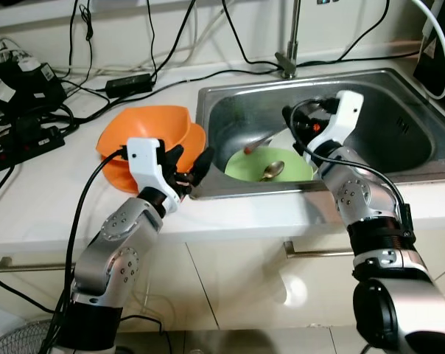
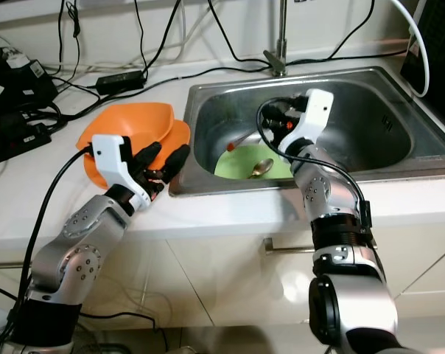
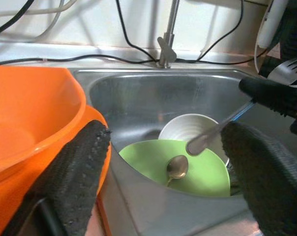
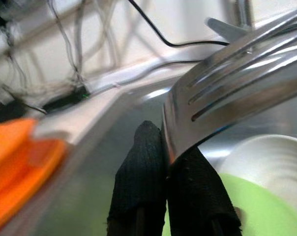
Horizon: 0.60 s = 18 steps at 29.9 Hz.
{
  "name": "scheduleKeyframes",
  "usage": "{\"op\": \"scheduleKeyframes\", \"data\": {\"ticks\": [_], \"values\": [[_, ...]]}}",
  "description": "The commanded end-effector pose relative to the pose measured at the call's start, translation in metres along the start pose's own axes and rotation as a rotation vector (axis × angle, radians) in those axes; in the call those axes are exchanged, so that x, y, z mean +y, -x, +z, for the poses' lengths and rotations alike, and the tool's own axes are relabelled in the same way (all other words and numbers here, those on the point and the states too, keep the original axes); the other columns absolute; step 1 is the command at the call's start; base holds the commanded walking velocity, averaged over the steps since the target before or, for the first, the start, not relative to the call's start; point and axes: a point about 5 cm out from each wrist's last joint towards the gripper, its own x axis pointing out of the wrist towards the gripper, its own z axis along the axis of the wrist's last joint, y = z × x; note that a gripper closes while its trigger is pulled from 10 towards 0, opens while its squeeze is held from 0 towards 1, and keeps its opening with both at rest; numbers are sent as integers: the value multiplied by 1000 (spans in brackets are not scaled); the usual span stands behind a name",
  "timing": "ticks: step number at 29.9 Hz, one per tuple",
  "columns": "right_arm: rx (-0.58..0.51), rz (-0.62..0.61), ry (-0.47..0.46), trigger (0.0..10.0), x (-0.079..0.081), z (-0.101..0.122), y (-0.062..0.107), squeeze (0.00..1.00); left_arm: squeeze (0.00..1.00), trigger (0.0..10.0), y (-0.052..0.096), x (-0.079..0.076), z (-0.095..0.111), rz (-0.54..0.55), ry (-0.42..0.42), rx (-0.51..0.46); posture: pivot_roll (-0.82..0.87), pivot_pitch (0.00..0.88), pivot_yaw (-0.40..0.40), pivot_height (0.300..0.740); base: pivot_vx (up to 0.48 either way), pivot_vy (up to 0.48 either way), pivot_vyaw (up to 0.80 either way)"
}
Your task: Kitchen organization
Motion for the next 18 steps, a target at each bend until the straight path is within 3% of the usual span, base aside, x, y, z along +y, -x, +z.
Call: {"op": "scheduleKeyframes", "data": {"ticks": [1, 10, 18], "values": [[10, -5, 54, 0, 1, 0, -4, 0, 0, 10000, 2, 1, -4, 13, -19, 4, -19, 0, 128, 740, 0, 0, 0], [121, -32, 139, 0, -4, -18, -7, 0, 0, 10000, 2, -6, -9, -55, -68, 58, -5, 0, 127, 740, 0, 0, 0], [208, -3, 229, 0, 1, -36, -7, 0, 0, 10000, 10, -9, -25, -182, -122, 235, 18, 6, 133, 740, 0, 0, 0]]}}
